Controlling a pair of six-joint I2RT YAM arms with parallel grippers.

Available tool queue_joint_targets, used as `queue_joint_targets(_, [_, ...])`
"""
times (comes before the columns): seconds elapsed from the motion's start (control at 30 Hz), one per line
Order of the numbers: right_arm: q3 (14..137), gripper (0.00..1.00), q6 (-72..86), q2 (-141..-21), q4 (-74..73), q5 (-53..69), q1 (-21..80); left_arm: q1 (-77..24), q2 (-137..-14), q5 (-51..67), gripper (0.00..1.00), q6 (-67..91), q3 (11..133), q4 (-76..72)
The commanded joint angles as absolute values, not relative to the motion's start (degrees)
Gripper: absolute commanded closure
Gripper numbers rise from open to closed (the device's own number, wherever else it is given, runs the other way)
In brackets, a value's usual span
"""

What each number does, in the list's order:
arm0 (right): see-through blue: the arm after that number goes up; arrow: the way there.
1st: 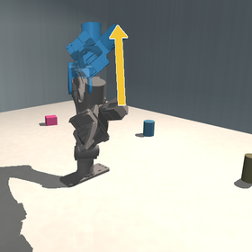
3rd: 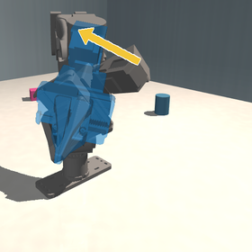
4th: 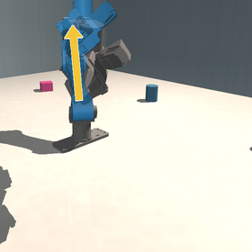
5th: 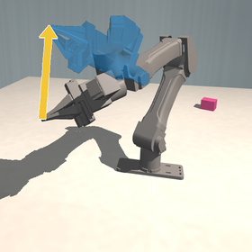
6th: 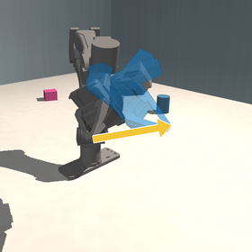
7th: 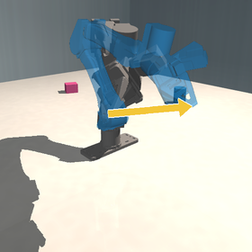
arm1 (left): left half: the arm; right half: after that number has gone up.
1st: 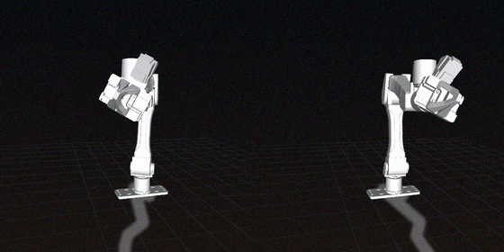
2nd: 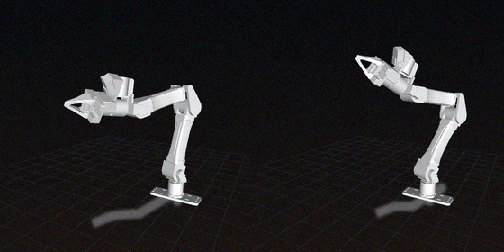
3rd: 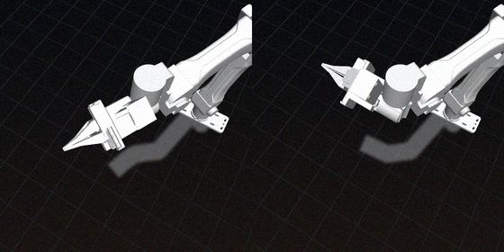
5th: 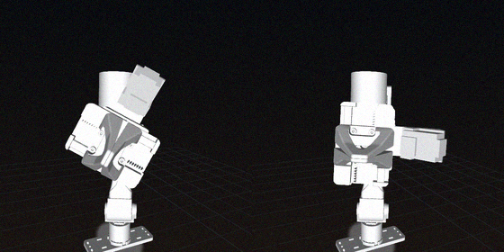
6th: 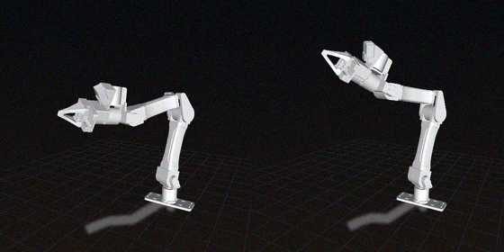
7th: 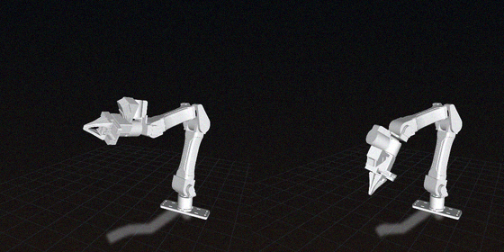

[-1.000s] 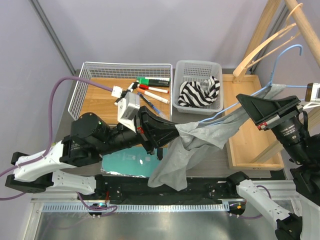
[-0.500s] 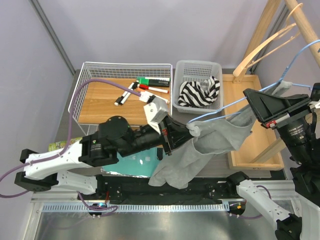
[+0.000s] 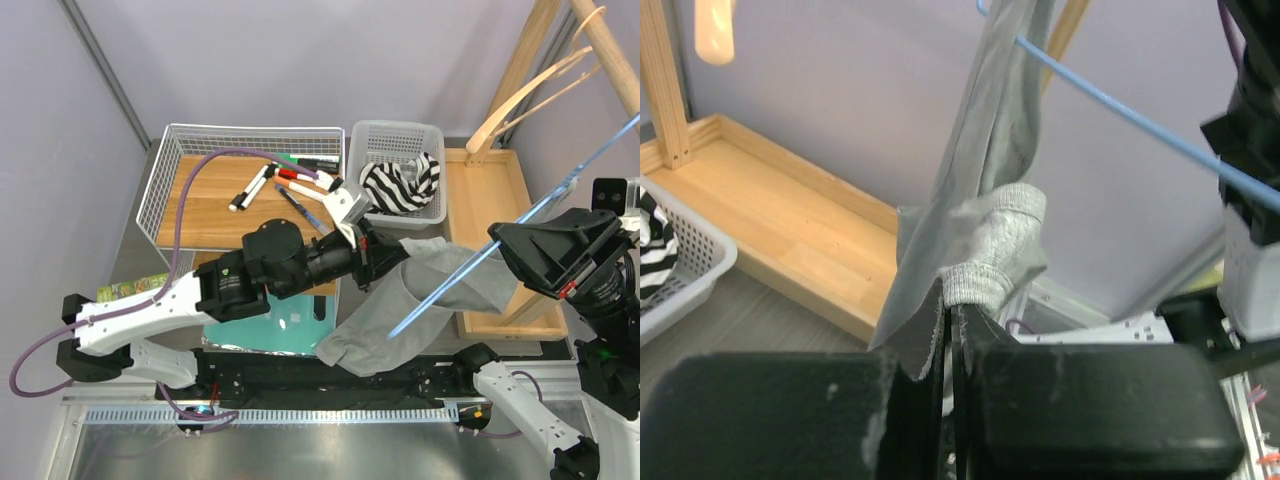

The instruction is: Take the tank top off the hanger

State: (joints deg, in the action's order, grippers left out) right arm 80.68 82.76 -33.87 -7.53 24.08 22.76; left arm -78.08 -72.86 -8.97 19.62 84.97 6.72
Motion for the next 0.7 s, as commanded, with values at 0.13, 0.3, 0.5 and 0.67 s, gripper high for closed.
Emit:
queue_joint_targets(0.13, [72.6, 0.99, 102.81, -34.19, 16.24, 28.83, 22.76, -74.45, -83.66, -8.43, 1.0, 26.01, 99.31, 8.16])
queue_joint_targets(0.3, [71.81, 0.99, 105.9, -34.89, 21.26, 30.06, 22.85, -72.95, -84.73, -8.53, 1.0, 27.68, 101.51, 8.09])
queue_joint_targets(0.5, [70.49, 0.99, 116.0, -33.66, 30.75, 28.23, 22.85, -72.95, -82.53, -7.91, 1.0, 28.39, 99.85, 6.6])
queue_joint_targets(0.67, [69.79, 0.99, 119.7, -31.03, 29.97, 24.26, 22.77, -72.95, -81.74, -4.31, 1.0, 28.3, 99.67, 1.15])
